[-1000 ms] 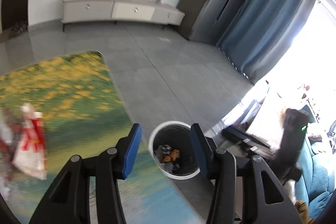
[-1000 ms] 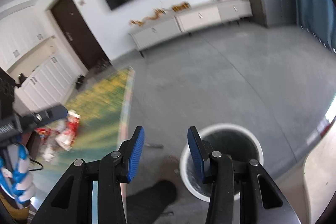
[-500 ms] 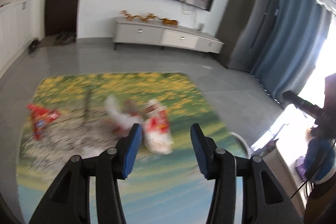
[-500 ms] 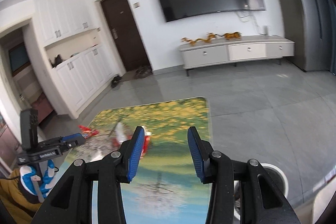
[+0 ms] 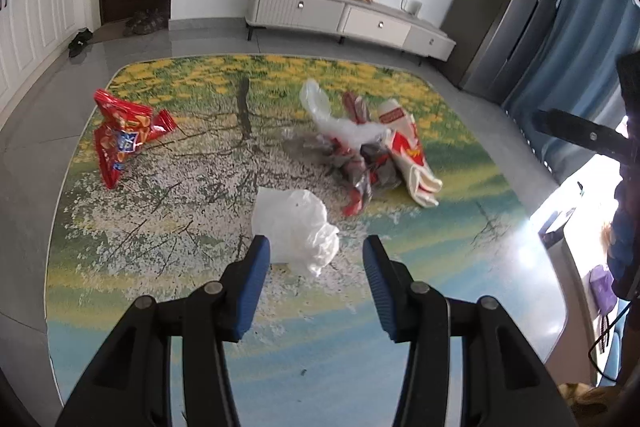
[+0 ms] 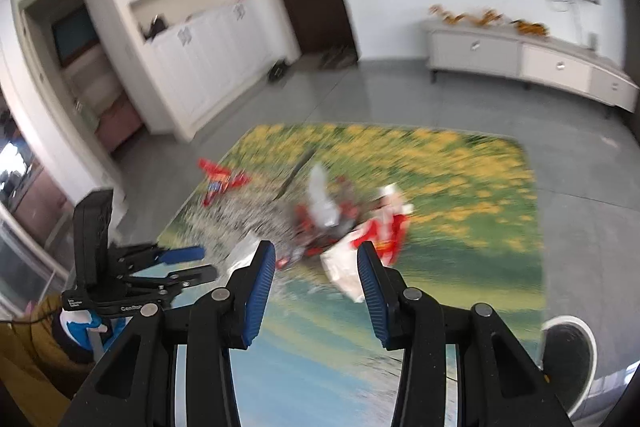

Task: Collect trash
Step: 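Move both open grippers back over the table, then grasp the white plastic bag with the left gripper while the right grasps the clear wrapper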

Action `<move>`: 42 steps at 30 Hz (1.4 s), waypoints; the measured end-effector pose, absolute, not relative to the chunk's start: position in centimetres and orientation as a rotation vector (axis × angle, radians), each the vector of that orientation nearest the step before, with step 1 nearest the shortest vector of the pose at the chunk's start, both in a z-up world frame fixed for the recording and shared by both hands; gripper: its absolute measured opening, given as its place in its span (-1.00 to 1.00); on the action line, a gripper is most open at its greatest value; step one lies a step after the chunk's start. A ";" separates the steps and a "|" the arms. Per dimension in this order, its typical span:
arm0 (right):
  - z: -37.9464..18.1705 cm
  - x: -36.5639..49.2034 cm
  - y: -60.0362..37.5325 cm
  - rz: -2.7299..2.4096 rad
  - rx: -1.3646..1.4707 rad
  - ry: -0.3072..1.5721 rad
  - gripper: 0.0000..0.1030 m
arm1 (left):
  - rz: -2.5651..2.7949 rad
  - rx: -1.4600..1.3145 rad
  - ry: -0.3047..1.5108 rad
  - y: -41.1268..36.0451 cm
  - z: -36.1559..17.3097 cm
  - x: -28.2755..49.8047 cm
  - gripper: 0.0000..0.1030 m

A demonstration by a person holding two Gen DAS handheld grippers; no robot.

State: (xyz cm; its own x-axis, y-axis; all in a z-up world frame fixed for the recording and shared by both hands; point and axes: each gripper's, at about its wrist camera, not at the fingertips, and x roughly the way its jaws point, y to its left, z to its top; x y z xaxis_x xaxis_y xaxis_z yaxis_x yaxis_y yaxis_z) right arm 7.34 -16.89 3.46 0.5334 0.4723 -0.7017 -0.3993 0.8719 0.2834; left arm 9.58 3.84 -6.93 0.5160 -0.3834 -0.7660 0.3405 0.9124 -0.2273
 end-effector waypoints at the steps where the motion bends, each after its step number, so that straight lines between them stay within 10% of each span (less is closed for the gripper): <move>1: 3.0 7.7 -16.1 0.535 0.086 0.879 -0.22 | -0.434 -0.038 0.940 3.7 -7.3 9.8 -0.10; 17: -6.1 15.8 -7.3 0.516 -0.064 1.122 -0.22 | -0.491 0.011 0.993 3.2 -10.7 12.1 -0.13; 21: -7.3 16.7 -6.6 0.488 -0.087 1.151 -0.30 | -0.504 -0.019 0.993 3.7 -10.9 12.3 -0.42; 42: -4.1 13.4 -5.1 0.585 -0.090 1.034 -0.65 | -0.479 -0.150 0.914 7.4 -7.8 9.8 -0.61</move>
